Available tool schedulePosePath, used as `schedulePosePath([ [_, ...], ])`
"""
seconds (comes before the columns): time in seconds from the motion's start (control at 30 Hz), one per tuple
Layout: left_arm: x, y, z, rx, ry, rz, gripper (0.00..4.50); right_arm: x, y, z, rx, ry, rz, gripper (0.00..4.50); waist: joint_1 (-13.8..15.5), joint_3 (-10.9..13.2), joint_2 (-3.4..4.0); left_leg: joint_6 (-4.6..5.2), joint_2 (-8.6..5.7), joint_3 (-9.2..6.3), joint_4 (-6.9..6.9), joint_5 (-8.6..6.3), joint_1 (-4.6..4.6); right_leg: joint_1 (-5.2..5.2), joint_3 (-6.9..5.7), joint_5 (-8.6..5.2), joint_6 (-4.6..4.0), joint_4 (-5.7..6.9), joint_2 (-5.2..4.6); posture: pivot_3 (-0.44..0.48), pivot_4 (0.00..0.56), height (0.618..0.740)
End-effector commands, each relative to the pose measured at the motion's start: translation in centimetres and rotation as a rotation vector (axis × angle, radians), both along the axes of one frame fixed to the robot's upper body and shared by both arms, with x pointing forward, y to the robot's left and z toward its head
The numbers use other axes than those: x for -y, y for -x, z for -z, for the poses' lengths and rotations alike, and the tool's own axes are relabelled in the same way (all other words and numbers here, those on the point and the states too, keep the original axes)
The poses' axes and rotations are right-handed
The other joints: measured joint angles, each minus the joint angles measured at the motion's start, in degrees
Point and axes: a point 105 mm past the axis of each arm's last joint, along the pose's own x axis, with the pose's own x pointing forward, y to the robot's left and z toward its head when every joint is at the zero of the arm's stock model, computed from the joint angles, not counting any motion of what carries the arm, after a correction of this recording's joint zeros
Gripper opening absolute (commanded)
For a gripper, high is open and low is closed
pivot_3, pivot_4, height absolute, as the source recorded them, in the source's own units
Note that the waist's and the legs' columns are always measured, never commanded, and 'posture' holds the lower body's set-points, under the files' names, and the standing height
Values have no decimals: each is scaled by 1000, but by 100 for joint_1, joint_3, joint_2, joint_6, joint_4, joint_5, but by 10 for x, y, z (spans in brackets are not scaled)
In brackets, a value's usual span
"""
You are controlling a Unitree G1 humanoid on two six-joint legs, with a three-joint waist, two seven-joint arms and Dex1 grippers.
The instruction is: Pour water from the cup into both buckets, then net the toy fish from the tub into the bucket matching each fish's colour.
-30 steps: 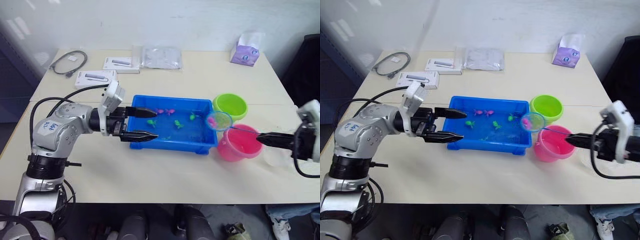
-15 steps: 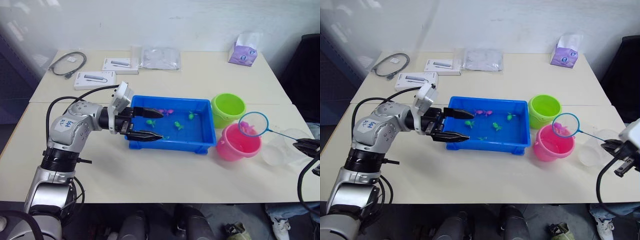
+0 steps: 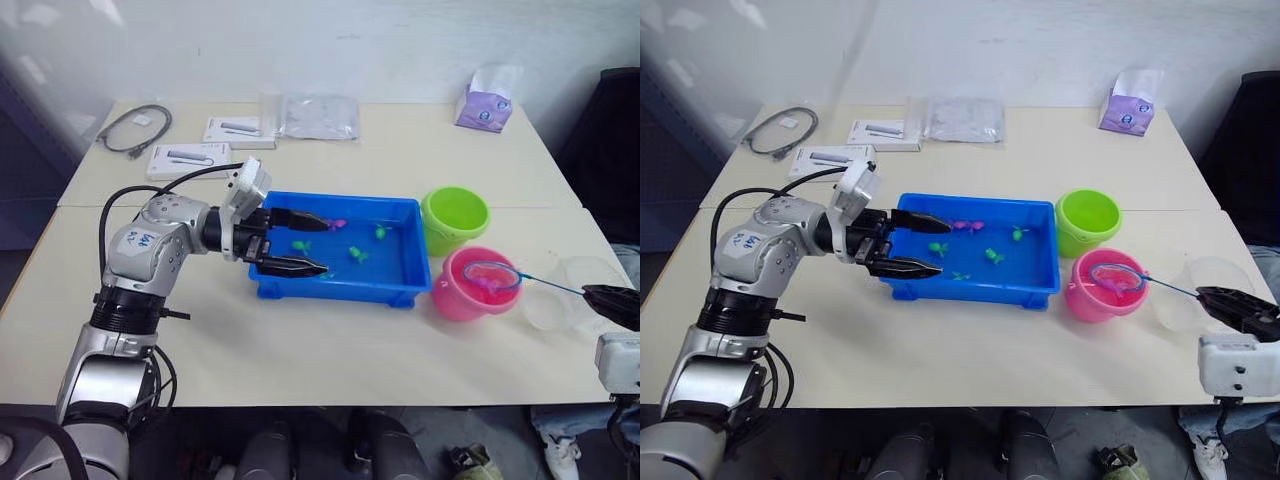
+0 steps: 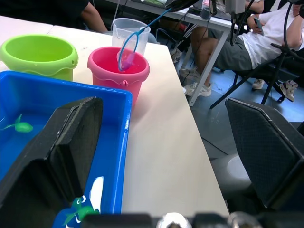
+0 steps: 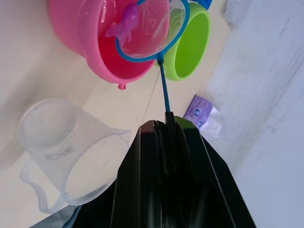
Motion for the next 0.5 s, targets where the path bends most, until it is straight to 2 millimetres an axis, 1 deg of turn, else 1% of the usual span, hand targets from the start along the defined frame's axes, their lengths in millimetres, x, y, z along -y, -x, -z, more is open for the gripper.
schedulePosePath([
  [0.03, 1, 1, -8, 48, -2, 14, 4427, 0, 0, -8, 59, 13, -24, 0, 0, 0, 0, 0, 0, 1, 0, 0, 1, 0, 1, 0, 0, 1, 0, 0, 150, 740],
  [0.07, 1, 1, -8, 50, -2, 11, 4427, 0, -1, -8, 62, 20, -36, 0, 0, 0, 0, 0, 1, 2, 0, 0, 1, 0, 2, 0, 0, 1, 1, 0, 150, 740],
  [0.13, 0, 0, -8, 51, -3, 3, 4427, 6, -6, -18, 106, 34, -17, 0, -1, 0, 0, 0, 2, 3, -1, 0, 4, 0, 4, 0, 0, 1, 2, 0, 150, 740],
  [0.17, -1, 0, -8, 52, -3, 0, 4427, 10, -7, -20, 111, 22, 0, 0, -1, 0, 0, 0, 2, 4, 0, 0, 4, 0, 5, 0, 0, 1, 2, 0, 150, 740],
  [0.2, -2, 0, -8, 53, -5, -5, 4427, 9, -7, -18, 97, -14, -3, 0, -2, 0, 0, 0, 1, 7, 0, 0, 5, 1, 9, 0, 0, 2, 1, 0, 150, 740],
  [0.27, -3, 0, -7, 52, -9, -16, 4427, 4, -9, -17, 80, -150, 3, 0, 4, 0, 0, 0, 2, 10, -1, 0, 11, 3, 13, 0, -1, 2, 1, 0, 150, 740],
  [0.33, -7, -2, -3, 48, -25, -42, 4427, -4, -17, -20, 34, -344, 24, 0, 0, 0, 0, 0, 4, 9, -1, 0, 12, 3, 13, 0, -1, 4, 1, 0, 150, 740],
  [0.37, -10, -4, 0, 52, -37, -65, 4427, -6, -24, -26, 39, -455, 52, 0, -8, 0, 0, 1, 5, 9, 0, 0, 14, 5, 13, 0, -1, 4, 2, 0, 150, 740],
  [0.4, -14, -7, 3, 50, -46, -99, 4427, -8, -33, -32, 31, -601, 88, 0, -13, 0, 1, 2, 5, 10, 0, 0, 18, 7, 14, 1, -2, 6, -1, 0, 150, 740],
  [0.43, -18, -9, 5, 45, -48, -128, 4427, -11, -42, -35, 2, -720, 120, 0, -36, 0, 1, 2, 5, 14, 0, 0, 22, 7, 21, 1, -2, 6, -6, 0, 150, 740],
  [0.47, -22, -10, 6, 38, -47, -158, 4427, -17, -50, -36, -57, -839, 148, 0, -62, 0, 1, 2, 7, 17, -2, 0, 31, 12, 26, 1, -3, 8, -24, 0, 150, 740],
  [0.5, -26, -11, 7, 32, -46, -180, 4427, -23, -55, -33, -120, -923, 174, 0, -81, 1, 2, 2, 7, 19, -2, 0, 36, 12, 29, 0, -5, 8, -33, 0, 150, 740],
])
